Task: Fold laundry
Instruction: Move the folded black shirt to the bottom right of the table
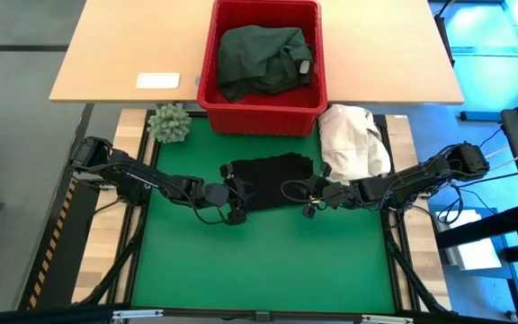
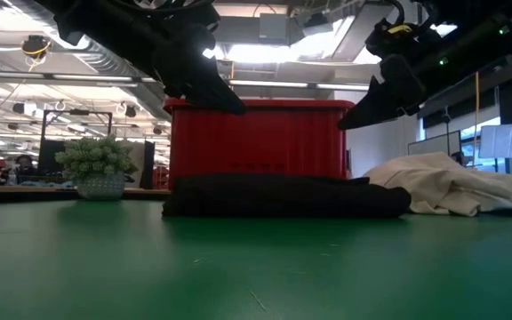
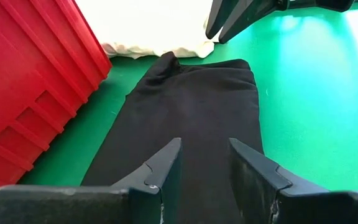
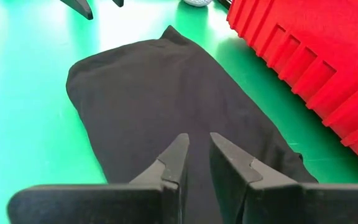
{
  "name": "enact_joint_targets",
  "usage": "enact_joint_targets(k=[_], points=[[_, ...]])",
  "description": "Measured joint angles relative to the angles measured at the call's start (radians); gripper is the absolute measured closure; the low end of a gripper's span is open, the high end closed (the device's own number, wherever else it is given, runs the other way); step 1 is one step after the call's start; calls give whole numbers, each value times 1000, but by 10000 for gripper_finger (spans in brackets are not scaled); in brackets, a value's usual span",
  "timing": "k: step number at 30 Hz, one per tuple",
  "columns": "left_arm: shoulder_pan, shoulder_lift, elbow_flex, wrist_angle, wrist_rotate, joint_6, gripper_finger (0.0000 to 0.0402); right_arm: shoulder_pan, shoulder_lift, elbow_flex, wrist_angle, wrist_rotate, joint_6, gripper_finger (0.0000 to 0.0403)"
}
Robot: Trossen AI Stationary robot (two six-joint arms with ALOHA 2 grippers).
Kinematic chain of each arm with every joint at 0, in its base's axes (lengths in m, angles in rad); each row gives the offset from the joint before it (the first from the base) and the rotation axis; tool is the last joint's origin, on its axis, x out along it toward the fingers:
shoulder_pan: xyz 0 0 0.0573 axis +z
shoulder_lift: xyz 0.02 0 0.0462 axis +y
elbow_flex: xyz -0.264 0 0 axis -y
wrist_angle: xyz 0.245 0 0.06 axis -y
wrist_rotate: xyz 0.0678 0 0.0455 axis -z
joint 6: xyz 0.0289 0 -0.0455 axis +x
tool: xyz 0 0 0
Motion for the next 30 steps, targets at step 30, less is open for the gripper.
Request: enact_joint_targets(k=[30], points=[[1,0,0,-47,3,1,279,0,4,0,61,-147,6,343]])
